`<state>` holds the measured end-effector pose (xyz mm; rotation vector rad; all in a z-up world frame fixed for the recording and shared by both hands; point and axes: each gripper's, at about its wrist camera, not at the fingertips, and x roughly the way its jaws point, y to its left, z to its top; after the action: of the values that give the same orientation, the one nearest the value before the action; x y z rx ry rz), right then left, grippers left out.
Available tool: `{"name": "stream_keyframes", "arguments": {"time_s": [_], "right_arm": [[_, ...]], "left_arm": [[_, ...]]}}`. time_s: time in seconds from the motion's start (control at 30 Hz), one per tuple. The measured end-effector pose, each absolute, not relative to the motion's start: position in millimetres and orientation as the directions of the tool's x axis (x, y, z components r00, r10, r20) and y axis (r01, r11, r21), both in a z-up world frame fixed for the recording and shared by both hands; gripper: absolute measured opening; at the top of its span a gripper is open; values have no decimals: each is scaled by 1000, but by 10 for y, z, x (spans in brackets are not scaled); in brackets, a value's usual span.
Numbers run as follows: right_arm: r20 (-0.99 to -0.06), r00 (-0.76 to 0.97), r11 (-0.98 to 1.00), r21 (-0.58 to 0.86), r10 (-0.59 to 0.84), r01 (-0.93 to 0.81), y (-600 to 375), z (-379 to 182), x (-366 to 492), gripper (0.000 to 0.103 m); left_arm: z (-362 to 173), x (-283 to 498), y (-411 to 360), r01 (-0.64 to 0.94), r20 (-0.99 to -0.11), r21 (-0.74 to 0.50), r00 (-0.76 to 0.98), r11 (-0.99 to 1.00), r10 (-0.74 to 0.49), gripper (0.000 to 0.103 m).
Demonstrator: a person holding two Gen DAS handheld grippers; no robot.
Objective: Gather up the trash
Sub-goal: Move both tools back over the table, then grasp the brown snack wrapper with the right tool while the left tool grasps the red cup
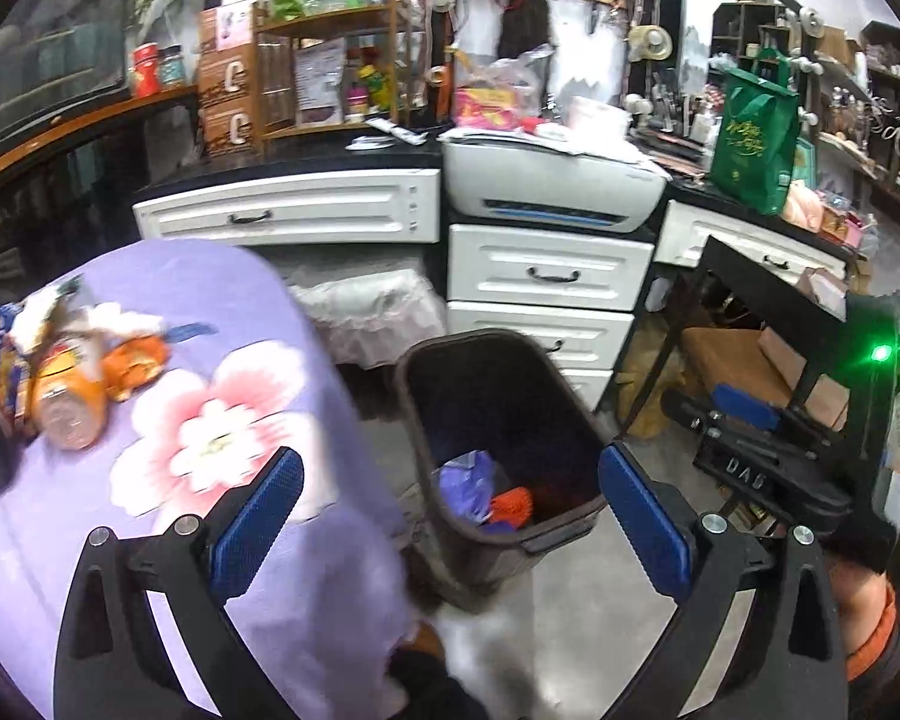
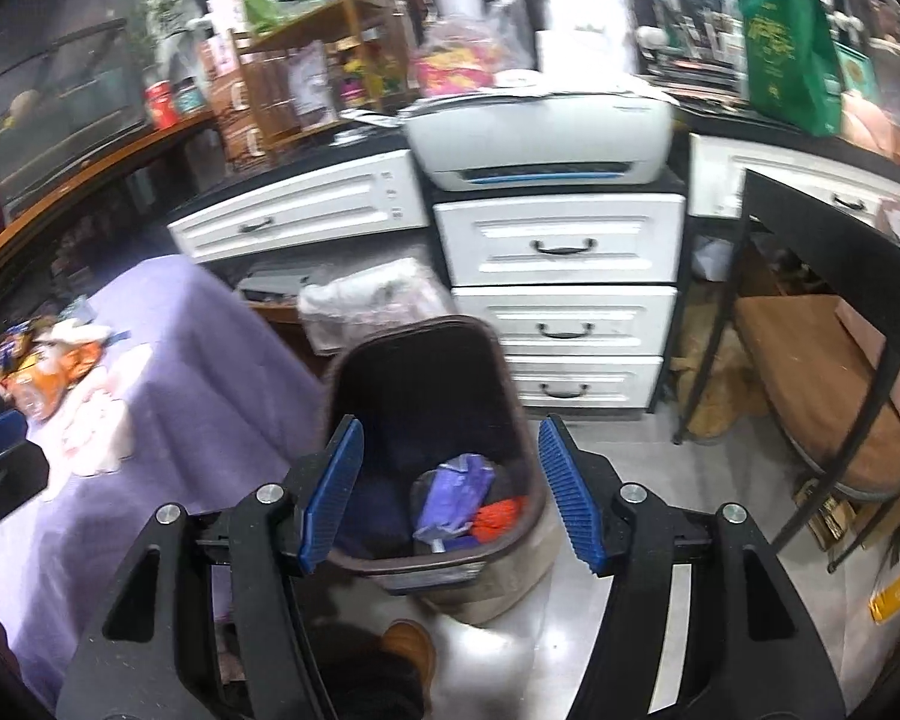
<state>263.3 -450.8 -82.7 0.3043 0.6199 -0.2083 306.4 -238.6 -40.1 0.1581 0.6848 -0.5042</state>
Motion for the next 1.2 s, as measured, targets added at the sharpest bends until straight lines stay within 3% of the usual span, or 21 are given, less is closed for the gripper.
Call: {"name": "stream_keyframes", "arguments": {"time_s": [0.4,0.6,0.83,1.13,1.2], "right_arm": [[-583,802,977,215,132,-5,-3387,-463,2922,63],[-561,797,971,195,224,-136,-2796,-245,3078,63],[-531,775,938,230,343,-258,-2214,-8,3358,63],[-545,686,875,337,482,-347,-1555,164,4031,62],[-553,666,865,361,500,-350,-1450,152,4174,55]], "left_arm": [[-229,3013,-1393,349,-605,41,755,936,-254,98],[-78,3040,-754,218,-587,90,800,972,-125,98],[-12,3204,118,50,-609,45,793,998,-12,98],[-30,3379,832,-52,-652,-3,758,999,37,97],[-39,3414,922,-56,-658,-30,752,998,22,97]]}}
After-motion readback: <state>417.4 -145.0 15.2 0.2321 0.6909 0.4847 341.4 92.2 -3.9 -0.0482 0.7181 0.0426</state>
